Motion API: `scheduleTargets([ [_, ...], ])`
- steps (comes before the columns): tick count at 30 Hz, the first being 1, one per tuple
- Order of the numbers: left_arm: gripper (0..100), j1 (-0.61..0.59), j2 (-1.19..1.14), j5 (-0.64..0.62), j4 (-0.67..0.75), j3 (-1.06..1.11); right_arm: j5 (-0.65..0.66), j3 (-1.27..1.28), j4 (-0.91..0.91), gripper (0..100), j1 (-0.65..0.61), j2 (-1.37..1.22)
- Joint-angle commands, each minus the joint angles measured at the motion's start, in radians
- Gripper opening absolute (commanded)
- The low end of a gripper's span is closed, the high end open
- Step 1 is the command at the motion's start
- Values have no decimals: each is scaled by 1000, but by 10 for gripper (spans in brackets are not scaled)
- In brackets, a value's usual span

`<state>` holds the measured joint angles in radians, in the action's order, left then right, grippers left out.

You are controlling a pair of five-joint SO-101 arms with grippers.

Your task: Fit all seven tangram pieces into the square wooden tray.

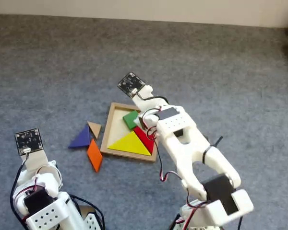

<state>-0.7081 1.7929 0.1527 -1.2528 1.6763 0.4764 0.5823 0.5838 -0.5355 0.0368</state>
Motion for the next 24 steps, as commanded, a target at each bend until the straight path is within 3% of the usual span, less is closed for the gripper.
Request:
scheduleTargets([
  [1,7,-12,38,-9,-3,19,-5,-68,-27,74,-7,1],
  [12,7,-13,38,-9,-3,19,-5,-67,-27,79,-8,-4],
  [18,7,-13,38,-9,-3,19,-5,-61,-25,193,-10,-4],
  [24,7,-13,38,-9,-3,19,-5,-61,-24,205,-10,4],
])
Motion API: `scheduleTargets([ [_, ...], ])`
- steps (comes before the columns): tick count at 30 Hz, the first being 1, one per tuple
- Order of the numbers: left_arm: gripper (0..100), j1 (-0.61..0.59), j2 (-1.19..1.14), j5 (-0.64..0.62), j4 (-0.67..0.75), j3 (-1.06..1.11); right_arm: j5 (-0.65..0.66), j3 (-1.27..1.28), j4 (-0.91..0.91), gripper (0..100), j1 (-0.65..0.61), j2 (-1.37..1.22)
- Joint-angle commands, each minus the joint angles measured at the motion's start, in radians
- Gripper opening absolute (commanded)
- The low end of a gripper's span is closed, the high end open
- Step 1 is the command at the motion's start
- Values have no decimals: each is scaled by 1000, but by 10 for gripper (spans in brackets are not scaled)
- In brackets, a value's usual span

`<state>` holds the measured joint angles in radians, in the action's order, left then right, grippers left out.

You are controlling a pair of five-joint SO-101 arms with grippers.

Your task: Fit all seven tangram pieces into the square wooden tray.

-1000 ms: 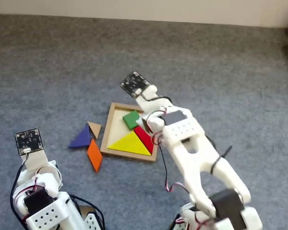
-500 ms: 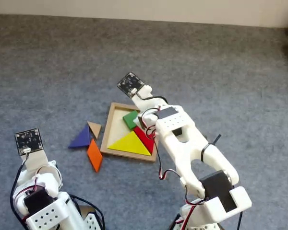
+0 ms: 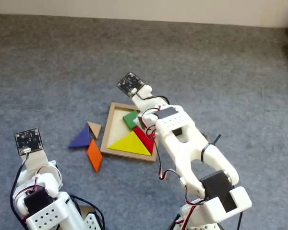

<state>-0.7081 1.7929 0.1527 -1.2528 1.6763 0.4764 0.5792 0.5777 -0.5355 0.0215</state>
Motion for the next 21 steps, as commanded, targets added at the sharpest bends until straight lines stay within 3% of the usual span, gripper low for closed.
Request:
scheduleTargets([
  [1,7,-13,38,-9,-3,19,-5,-58,-18,205,-10,19],
  [6,7,-13,38,-9,-3,19,-9,-62,-16,192,-5,21],
  [14,7,-13,39,-9,-3,19,-15,-76,-16,5,22,21],
  [21,7,-13,39,-9,-3,19,-207,-134,-18,5,85,18],
])
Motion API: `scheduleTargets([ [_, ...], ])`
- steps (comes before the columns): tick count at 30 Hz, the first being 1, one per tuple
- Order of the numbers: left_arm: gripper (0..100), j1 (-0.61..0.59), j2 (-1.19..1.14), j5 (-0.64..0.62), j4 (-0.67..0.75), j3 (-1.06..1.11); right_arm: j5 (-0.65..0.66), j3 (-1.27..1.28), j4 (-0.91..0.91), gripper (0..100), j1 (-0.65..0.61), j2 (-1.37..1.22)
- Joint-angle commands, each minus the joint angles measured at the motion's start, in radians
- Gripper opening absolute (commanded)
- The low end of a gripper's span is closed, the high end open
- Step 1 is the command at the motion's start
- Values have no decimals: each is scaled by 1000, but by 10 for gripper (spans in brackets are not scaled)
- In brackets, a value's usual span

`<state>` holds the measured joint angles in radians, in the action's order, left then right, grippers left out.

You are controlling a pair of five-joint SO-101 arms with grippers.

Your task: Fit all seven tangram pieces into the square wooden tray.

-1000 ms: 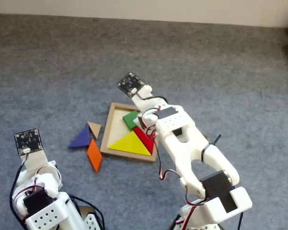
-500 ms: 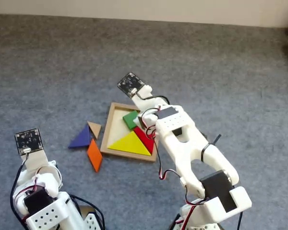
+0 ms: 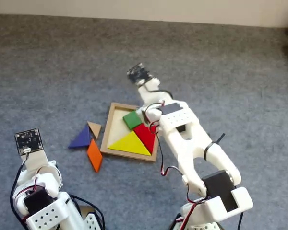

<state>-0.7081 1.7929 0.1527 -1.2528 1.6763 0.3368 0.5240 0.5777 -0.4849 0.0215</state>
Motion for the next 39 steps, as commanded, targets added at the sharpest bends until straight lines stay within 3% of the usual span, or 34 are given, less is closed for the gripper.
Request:
scheduleTargets([
  [1,7,-13,39,-9,-3,19,-95,-84,-22,5,41,13],
  [5,7,-13,39,-9,-3,19,-167,-79,-84,5,42,8],
  [14,7,-13,38,-9,-3,19,-172,-41,-226,5,42,-77],
  [39,7,-13,38,-9,-3,19,-166,-35,-225,5,-16,-148],
])
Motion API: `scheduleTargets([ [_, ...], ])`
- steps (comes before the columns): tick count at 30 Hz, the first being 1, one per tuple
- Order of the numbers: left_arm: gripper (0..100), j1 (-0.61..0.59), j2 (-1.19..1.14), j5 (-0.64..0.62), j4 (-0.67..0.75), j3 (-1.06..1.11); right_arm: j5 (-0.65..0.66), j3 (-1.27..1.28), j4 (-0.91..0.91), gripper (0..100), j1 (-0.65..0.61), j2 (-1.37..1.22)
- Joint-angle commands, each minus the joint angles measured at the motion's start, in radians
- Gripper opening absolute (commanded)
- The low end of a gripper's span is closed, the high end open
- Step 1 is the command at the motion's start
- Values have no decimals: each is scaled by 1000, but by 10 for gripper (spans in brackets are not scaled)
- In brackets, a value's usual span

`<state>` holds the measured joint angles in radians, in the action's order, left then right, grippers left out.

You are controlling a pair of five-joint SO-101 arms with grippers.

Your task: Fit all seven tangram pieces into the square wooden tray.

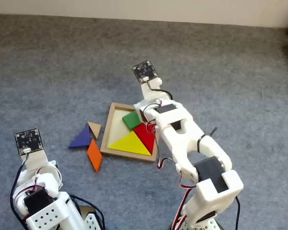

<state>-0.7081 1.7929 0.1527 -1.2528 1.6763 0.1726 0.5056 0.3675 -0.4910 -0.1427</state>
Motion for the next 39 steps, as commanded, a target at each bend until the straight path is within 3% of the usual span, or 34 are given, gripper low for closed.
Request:
scheduleTargets([
  [1,7,-13,38,-9,-3,19,-2,-16,-15,5,-10,18],
  [6,7,-13,38,-9,-3,19,-2,-16,-13,5,-4,28],
  [10,7,-13,38,-9,-3,19,81,1,-10,5,-12,133],
  [39,7,-15,38,-9,-3,19,81,464,-7,5,-4,779],
])
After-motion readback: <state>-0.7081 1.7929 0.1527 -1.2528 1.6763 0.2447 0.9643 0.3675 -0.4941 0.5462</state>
